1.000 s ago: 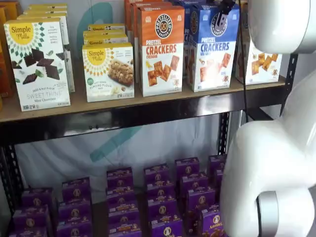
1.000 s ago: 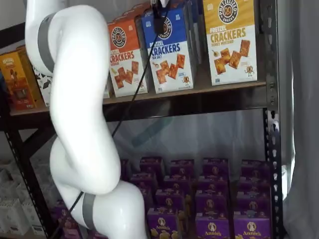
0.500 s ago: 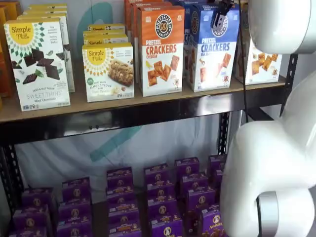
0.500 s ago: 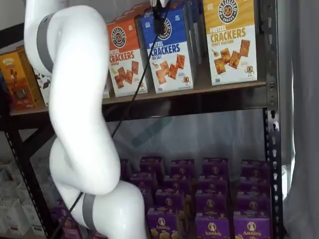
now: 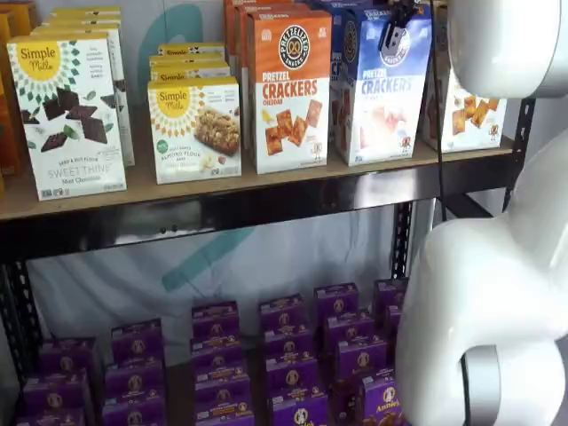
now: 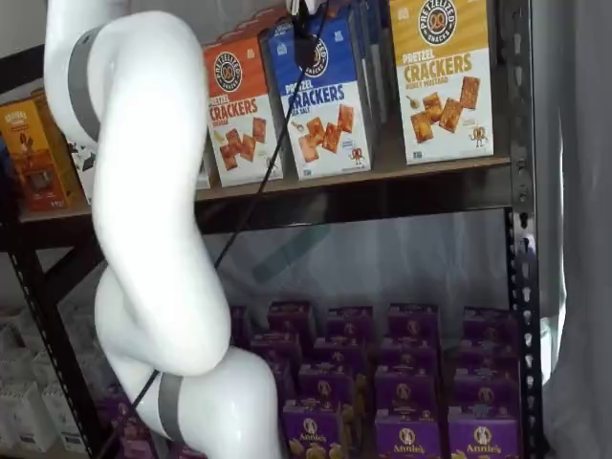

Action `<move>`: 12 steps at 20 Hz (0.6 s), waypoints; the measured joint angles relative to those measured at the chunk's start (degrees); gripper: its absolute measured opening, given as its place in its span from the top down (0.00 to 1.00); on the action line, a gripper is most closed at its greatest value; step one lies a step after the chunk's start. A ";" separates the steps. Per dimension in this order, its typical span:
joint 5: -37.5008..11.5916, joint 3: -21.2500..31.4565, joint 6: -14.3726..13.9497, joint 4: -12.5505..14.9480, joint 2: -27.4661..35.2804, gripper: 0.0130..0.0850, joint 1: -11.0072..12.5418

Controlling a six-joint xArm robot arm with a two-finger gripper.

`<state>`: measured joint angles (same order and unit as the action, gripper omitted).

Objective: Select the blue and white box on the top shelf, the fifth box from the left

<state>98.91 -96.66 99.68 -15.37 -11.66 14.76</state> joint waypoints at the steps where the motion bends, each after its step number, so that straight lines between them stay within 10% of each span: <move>1: 0.14 0.13 0.01 0.09 -0.24 0.39 -0.01; 12: 5.69 1.91 0.35 -1.96 -4.61 0.39 1.96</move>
<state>104.60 -94.75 100.03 -17.33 -16.27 16.72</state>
